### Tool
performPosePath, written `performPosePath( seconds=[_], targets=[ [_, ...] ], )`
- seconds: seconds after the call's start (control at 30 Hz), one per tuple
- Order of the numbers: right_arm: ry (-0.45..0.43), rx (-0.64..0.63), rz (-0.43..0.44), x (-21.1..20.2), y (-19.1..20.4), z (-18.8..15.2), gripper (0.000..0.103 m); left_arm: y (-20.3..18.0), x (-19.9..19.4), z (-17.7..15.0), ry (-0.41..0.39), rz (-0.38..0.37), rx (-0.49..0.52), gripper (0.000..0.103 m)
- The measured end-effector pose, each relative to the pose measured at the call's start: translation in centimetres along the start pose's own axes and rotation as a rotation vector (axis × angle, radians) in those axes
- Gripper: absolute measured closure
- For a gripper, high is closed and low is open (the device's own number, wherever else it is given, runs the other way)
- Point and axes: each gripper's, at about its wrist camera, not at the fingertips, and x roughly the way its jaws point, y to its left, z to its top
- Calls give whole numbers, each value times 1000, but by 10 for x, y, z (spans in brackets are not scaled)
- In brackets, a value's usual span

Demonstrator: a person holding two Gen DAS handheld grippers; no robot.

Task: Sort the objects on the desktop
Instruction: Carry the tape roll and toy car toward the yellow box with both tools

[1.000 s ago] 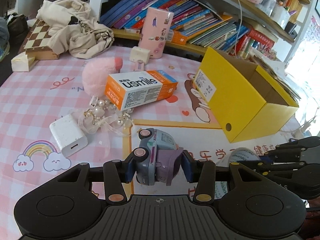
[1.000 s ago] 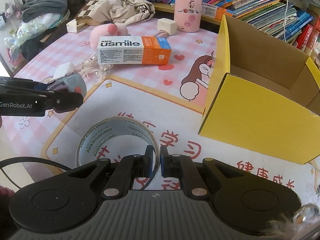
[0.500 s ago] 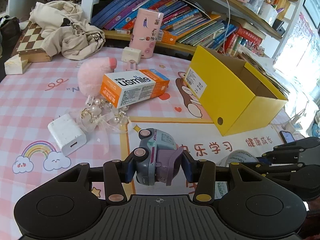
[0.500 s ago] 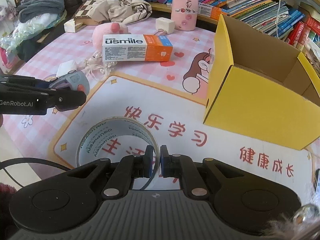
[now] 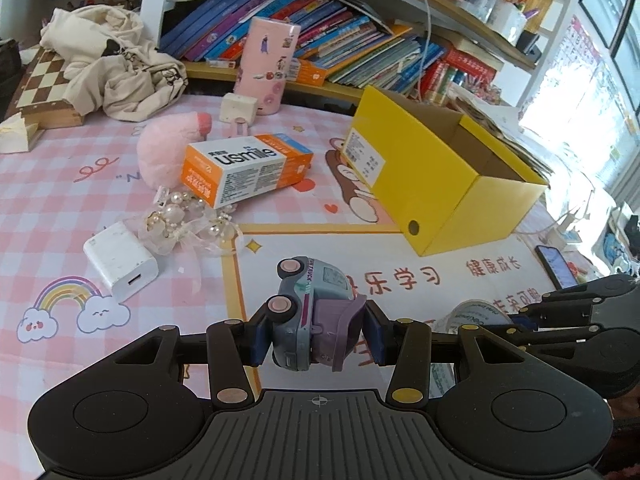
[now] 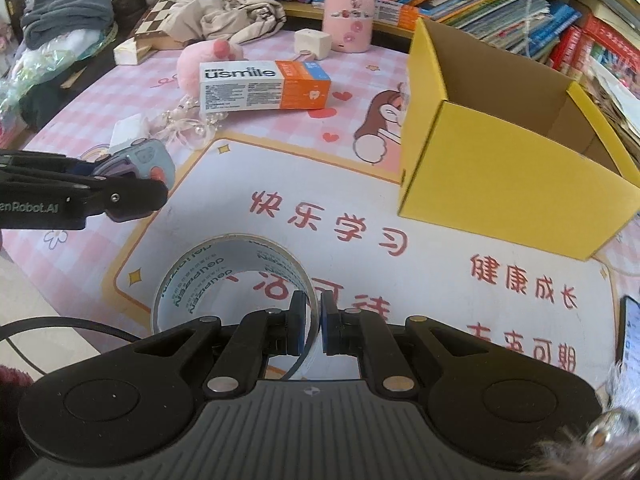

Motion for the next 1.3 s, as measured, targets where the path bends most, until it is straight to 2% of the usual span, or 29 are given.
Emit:
performPosePath(
  seconds=[0.6,1.3],
  targets=[
    [19,115,-65,-18,-11,-34,96,-22,5,-11,39,-88,70,58],
    [0,171,-88,-25,-35,-43,96,-48,11,-3,20,-100,123,58]
  ],
)
